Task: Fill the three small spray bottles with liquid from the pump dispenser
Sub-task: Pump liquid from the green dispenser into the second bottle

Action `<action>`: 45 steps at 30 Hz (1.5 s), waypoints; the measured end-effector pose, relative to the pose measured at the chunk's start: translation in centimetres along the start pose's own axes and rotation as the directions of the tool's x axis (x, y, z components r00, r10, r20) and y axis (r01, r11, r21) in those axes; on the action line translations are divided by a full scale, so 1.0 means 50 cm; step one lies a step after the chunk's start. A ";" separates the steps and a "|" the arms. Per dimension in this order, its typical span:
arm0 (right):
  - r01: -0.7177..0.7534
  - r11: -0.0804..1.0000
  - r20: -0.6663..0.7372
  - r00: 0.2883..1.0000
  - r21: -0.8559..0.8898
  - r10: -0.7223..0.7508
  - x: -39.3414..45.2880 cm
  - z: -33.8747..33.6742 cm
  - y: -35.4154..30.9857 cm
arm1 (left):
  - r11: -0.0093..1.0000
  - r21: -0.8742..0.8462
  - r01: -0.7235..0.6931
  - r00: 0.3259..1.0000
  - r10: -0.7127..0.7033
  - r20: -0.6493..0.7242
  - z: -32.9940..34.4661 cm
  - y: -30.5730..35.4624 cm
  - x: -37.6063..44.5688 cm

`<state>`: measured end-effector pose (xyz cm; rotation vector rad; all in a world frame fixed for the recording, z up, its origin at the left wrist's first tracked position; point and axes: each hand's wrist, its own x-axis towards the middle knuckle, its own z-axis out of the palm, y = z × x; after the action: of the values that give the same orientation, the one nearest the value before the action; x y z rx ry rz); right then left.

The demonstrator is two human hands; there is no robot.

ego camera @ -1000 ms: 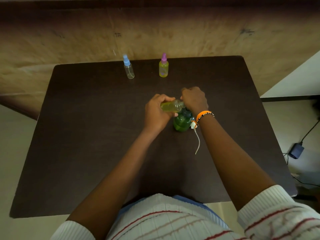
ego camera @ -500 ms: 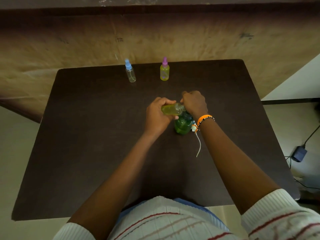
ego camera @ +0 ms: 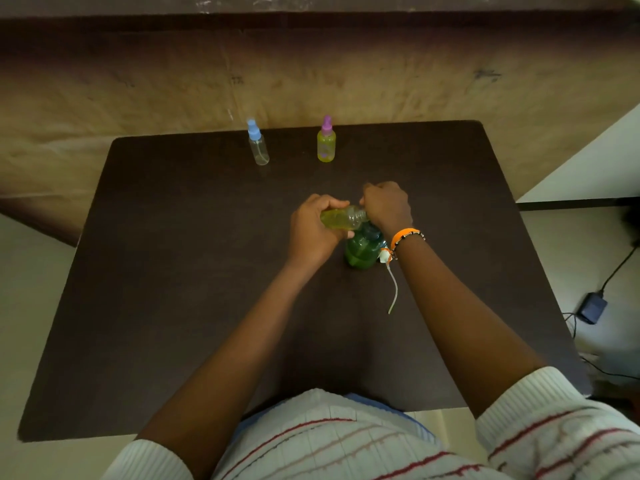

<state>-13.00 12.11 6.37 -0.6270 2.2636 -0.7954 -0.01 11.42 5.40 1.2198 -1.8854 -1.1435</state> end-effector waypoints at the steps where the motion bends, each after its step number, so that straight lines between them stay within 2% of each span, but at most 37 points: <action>1: -0.004 1.000 0.022 1.000 -0.001 0.004 0.000 -0.002 -0.001 | 1.000 -0.003 -0.006 1.000 0.006 -0.004 0.000 0.001 0.001; 10: -0.012 1.000 -0.022 1.000 -0.006 0.012 -0.001 0.006 0.004 | 1.000 0.000 0.014 1.000 -0.014 0.011 0.001 -0.006 0.000; 22: -0.008 1.000 -0.015 1.000 0.011 0.008 -0.002 0.003 0.010 | 1.000 -0.026 -0.006 1.000 0.006 0.022 -0.004 -0.003 -0.003; 30: -0.013 0.999 -0.041 0.999 -0.038 0.012 0.003 0.008 0.007 | 1.000 -0.011 0.007 1.000 -0.007 0.017 0.000 -0.010 0.000; 37: 0.002 0.996 0.038 0.999 -0.089 0.002 0.000 -0.003 -0.005 | 0.999 -0.045 -0.007 1.000 0.008 0.021 -0.006 -0.007 0.001; 45: 0.019 0.994 -0.098 0.995 -0.103 -0.030 0.001 0.005 0.003 | 1.000 -0.025 0.010 1.000 -0.009 0.011 0.003 -0.014 0.001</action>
<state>-12.89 12.11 6.08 -0.6771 2.4035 -0.7410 0.12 11.30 4.70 1.2123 -1.8695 -1.1777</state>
